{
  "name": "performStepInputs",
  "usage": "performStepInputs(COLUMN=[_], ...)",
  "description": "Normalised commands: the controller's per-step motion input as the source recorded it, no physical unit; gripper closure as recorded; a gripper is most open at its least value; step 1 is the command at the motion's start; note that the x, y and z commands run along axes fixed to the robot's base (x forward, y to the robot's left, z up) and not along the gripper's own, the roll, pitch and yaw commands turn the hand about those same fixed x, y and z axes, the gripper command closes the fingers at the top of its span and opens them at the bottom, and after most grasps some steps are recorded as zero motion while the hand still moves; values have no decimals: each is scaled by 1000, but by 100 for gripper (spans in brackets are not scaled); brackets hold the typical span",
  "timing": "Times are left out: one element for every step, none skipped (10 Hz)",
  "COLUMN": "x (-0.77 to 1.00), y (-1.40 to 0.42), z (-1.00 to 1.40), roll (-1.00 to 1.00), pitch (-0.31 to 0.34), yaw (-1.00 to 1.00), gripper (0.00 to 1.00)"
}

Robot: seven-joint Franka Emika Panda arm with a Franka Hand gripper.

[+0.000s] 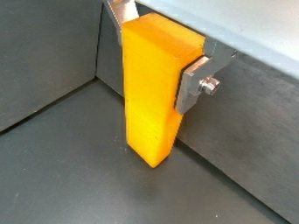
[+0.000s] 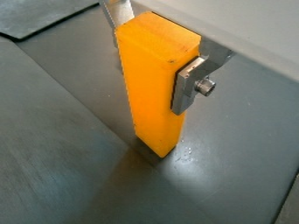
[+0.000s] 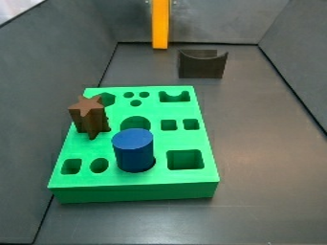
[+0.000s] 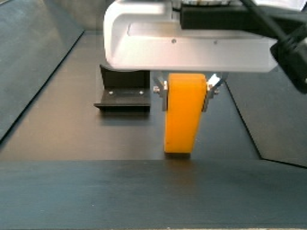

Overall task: Pick up the rectangle object. Move up. Move to above the board. Insert the rectangle object.
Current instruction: Pick up the rectangle object, then move up, then move to above the board.

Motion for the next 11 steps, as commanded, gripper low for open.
performStepInputs(x=[0,0,0,45,30,20,8,-167,-170,-164,-157], y=[0,0,0,37,34,20,8,-722,-748,-678,-618], z=[0,0,833,798,646,503,306,1000,1000,1000,1000], roll=[0,0,0,32,46,55,64,29,53,104,109], pitch=[0,0,0,-35,-5,27,69,153,146,83,44], yaw=[0,0,0,8,5,0,2,370,352,236,163], gripper=[100,100,100,100,100,100,100,100,100,100,100])
